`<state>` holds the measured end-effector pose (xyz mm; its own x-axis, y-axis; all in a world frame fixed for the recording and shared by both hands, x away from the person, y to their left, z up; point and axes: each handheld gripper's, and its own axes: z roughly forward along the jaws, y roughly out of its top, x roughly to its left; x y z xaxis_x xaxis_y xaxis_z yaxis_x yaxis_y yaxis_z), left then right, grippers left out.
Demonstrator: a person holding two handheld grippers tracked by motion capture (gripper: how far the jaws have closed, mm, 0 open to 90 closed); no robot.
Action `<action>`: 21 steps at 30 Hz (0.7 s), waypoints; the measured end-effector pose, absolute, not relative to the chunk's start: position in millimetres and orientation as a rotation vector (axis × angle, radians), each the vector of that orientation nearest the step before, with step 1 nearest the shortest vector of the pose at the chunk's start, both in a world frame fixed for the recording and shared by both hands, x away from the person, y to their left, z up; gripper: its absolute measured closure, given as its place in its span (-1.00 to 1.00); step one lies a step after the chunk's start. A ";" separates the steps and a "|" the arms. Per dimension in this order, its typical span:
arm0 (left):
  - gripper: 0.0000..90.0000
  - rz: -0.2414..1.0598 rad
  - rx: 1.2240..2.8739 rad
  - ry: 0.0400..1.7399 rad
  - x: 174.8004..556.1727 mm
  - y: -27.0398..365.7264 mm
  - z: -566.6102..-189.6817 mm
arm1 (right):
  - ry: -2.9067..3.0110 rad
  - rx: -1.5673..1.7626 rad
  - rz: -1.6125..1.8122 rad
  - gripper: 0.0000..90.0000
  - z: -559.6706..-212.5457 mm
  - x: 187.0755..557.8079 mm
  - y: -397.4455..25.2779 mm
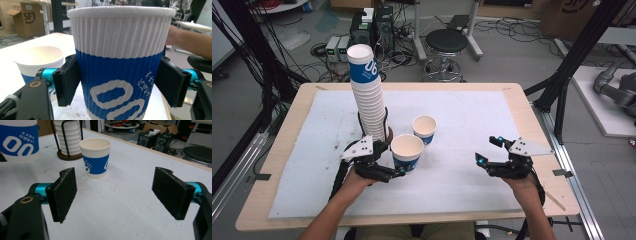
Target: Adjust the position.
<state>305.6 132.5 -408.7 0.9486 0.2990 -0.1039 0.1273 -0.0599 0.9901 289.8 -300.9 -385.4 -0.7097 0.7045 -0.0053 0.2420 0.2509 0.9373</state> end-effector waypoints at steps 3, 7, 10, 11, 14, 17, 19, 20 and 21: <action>-0.43 0.153 1.620 0.338 303.9 136.9 -411.4 | 2.099 0.865 1.447 -0.54 -385.6 289.8 -300.3; -0.43 0.157 1.609 0.341 303.7 138.8 -412.9 | 2.093 0.881 1.438 -0.54 -387.5 288.4 -302.7; -0.43 0.161 1.604 0.333 302.7 138.0 -412.7 | 2.082 0.881 1.431 -0.54 -388.2 287.4 -305.8; -0.43 0.163 1.604 0.331 302.4 137.9 -412.4 | 2.080 0.883 1.432 -0.54 -388.2 286.8 -306.5; -0.43 0.172 1.602 0.324 301.9 137.5 -412.0 | 2.070 0.888 1.437 -0.54 -387.3 285.4 -308.1; -0.43 0.173 1.605 0.324 302.5 137.7 -413.2 | 2.062 0.889 1.439 -0.54 -387.3 285.5 -309.0; -0.43 0.176 1.607 0.323 302.8 138.1 -414.1 | 2.068 0.895 1.442 -0.54 -387.6 286.0 -309.0; -0.43 0.179 1.607 0.326 302.7 138.1 -414.5 | 2.067 0.892 1.443 -0.54 -387.6 286.3 -308.7; -0.43 0.179 1.606 0.325 303.0 138.1 -414.9 | 2.066 0.895 1.445 -0.54 -387.5 286.4 -308.4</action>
<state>303.0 138.1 -414.9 0.9454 0.3152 -0.0827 0.0988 -0.0354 0.9945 286.4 -308.4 -387.5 -0.6813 0.7319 -0.0050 0.2466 0.2360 0.9400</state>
